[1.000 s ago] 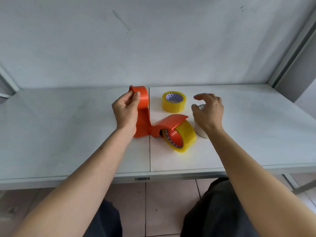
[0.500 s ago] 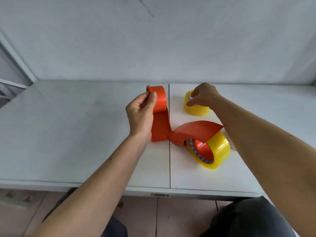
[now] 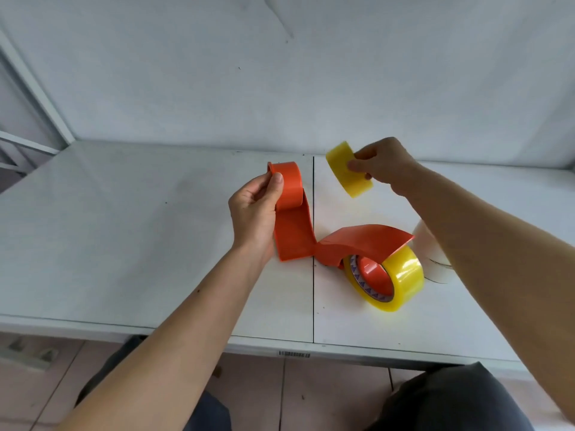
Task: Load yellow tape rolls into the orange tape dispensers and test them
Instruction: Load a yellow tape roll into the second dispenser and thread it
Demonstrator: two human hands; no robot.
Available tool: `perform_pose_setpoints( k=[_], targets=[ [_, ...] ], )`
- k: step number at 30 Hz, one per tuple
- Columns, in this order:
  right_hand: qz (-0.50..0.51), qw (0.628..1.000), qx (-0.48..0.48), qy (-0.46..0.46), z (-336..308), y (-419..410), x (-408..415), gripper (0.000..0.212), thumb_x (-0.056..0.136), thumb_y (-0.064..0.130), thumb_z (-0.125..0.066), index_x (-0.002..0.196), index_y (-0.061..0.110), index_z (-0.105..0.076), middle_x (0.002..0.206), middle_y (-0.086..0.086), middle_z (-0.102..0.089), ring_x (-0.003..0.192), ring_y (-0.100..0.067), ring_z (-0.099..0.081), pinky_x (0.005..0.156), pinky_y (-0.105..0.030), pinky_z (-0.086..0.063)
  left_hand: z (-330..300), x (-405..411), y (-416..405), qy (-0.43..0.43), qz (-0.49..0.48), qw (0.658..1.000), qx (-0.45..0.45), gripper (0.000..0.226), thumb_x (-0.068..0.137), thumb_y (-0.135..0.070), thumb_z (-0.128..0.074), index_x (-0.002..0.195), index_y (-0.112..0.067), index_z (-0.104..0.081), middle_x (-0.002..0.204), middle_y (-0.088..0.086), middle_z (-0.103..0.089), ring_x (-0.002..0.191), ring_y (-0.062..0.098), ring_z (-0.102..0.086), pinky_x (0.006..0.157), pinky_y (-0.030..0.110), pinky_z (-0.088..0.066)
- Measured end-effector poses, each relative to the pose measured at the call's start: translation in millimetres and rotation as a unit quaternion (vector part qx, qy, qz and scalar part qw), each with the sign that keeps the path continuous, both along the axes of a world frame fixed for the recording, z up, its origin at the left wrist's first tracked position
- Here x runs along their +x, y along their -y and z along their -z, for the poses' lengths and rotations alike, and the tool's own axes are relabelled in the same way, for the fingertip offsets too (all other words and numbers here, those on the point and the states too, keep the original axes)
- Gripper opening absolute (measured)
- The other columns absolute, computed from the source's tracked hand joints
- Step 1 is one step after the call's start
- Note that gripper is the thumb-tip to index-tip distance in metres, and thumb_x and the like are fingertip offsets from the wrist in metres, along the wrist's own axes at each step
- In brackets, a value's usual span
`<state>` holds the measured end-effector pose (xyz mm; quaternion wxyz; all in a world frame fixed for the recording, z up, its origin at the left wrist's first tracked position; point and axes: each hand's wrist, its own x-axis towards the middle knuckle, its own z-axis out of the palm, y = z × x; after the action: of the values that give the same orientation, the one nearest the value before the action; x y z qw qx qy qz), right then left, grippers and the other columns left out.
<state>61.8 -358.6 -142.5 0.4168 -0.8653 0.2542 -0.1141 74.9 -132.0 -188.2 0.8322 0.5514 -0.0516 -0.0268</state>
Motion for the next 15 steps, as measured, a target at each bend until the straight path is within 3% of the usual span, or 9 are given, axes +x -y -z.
perform_pose_setpoints(
  k=[4, 8, 13, 15],
  targets=[
    [-0.009, 0.989, 0.088, 0.119, -24.6, -39.2, -19.3, 0.026, 0.086, 0.01, -0.072, 0.108, -0.003, -0.072, 0.077, -0.01, -0.06, 0.052, -0.009, -0.05, 0.043, -0.013, -0.036, -9.4, -1.6, -7.1, -0.012, -0.005, 1.0, -0.02, 0.006, 0.088, -0.012, -0.069, 0.087, -0.013, -0.074, 0.086, 0.009, -0.069, 0.085, 0.023, -0.06, 0.079, 0.035, -0.048],
    [-0.035, 0.955, 0.199, 0.215, -32.2, -81.8, -45.8, 0.016, 0.09, 0.012, -0.069, 0.104, 0.009, -0.073, 0.066, 0.005, -0.064, 0.052, -0.006, -0.052, 0.052, -0.018, -0.04, -22.0, -5.7, -18.8, -0.012, -0.003, 0.999, -0.034, 0.008, 0.09, -0.012, -0.067, 0.084, -0.013, -0.073, 0.087, 0.013, -0.066, 0.085, 0.025, -0.057, 0.076, 0.036, -0.046],
    [-0.047, 0.932, 0.241, 0.267, -16.1, -123.9, -68.5, 0.016, 0.09, 0.01, -0.068, 0.105, 0.012, -0.073, 0.061, 0.009, -0.062, 0.049, -0.001, -0.05, 0.054, -0.019, -0.042, -28.1, -12.3, -34.3, -0.016, -0.001, 0.999, -0.039, 0.011, 0.092, -0.011, -0.064, 0.084, -0.014, -0.071, 0.08, 0.008, -0.066, 0.083, 0.024, -0.058, 0.063, 0.024, -0.052],
    [-0.049, 0.93, 0.242, 0.273, -9.5, -130.4, -74.0, 0.02, 0.091, 0.009, -0.067, 0.11, 0.01, -0.072, 0.056, 0.015, -0.063, 0.049, 0.001, -0.049, 0.054, -0.017, -0.042, -25.1, -14.6, -38.3, -0.013, 0.004, 0.999, -0.038, 0.012, 0.093, -0.011, -0.063, 0.084, -0.013, -0.071, 0.082, 0.009, -0.066, 0.086, 0.025, -0.059, 0.065, 0.025, -0.054]
  ],
)
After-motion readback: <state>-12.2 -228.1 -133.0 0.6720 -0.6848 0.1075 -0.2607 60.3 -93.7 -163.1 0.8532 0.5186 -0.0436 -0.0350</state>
